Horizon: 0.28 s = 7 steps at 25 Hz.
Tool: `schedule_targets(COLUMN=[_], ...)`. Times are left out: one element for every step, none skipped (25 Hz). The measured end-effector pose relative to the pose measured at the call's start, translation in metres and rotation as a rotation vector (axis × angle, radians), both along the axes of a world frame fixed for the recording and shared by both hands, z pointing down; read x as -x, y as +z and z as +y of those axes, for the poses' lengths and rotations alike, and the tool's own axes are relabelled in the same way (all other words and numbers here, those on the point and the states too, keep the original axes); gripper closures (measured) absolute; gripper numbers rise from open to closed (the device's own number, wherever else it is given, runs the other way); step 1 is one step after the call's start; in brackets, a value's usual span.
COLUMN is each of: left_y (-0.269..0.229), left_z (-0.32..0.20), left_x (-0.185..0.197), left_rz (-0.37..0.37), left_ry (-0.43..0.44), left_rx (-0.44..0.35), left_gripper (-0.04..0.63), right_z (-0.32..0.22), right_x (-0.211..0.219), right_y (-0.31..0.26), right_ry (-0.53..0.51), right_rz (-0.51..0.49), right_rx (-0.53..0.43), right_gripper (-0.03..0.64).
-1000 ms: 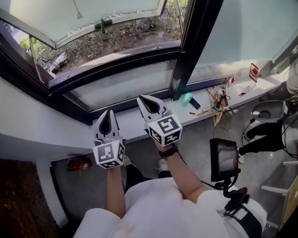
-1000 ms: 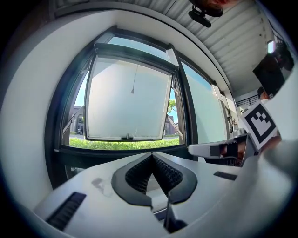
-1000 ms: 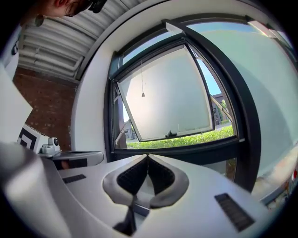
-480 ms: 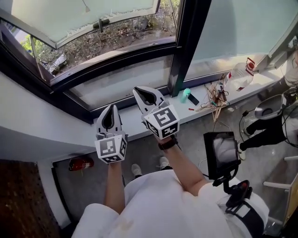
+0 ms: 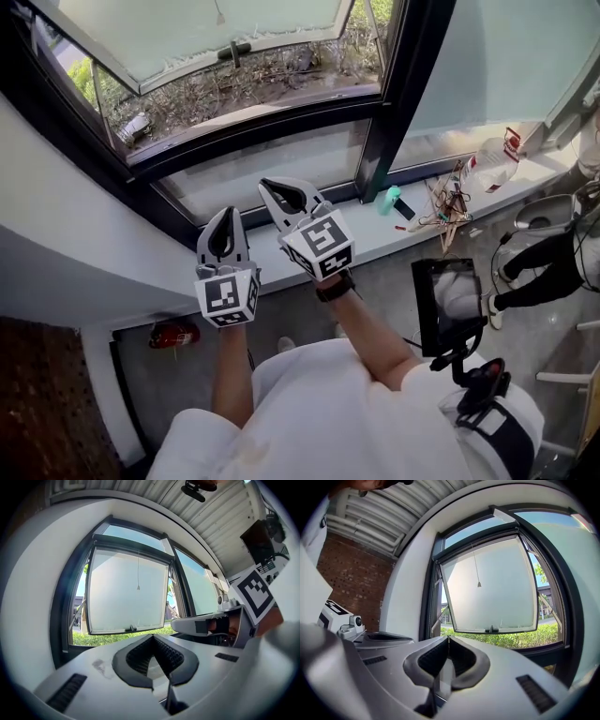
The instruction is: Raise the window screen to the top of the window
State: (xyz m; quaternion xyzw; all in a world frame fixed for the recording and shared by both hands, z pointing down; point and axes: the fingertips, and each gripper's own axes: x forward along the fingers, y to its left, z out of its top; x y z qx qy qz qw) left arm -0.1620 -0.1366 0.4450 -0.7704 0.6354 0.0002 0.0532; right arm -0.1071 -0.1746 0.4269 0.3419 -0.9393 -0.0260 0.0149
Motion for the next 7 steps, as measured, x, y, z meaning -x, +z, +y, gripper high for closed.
schedule_targets(left_y=[0.0, 0.0, 0.0, 0.0, -0.001, -0.001, -0.001], left_z=[0.003, 0.006, 0.008, 0.01, 0.013, 0.015, 0.018], left_x=[0.008, 0.016, 0.024, 0.033, 0.041, 0.049, 0.057], left_rz=[0.002, 0.004, 0.007, 0.01, 0.012, 0.015, 0.017], left_ry=[-0.003, -0.006, -0.01, -0.014, -0.018, -0.021, -0.024], left_rx=[-0.001, -0.002, -0.003, -0.005, -0.007, -0.01, -0.013], left_gripper=[0.595, 0.595, 0.595, 0.595, 0.595, 0.595, 0.595], right_z=[0.003, 0.007, 0.01, 0.013, 0.015, 0.018, 0.021], right_x=[0.008, 0.016, 0.025, 0.033, 0.042, 0.05, 0.059], right_y=[0.0, 0.0, -0.001, -0.003, -0.005, -0.006, -0.007], right_ry=[-0.004, -0.008, -0.013, -0.017, -0.021, -0.023, -0.026], right_rz=[0.005, 0.009, 0.013, 0.014, 0.016, 0.017, 0.019], right_rx=[-0.002, -0.005, -0.01, -0.015, -0.02, -0.024, -0.029], right_gripper=[0.611, 0.611, 0.611, 0.611, 0.611, 0.611, 0.611])
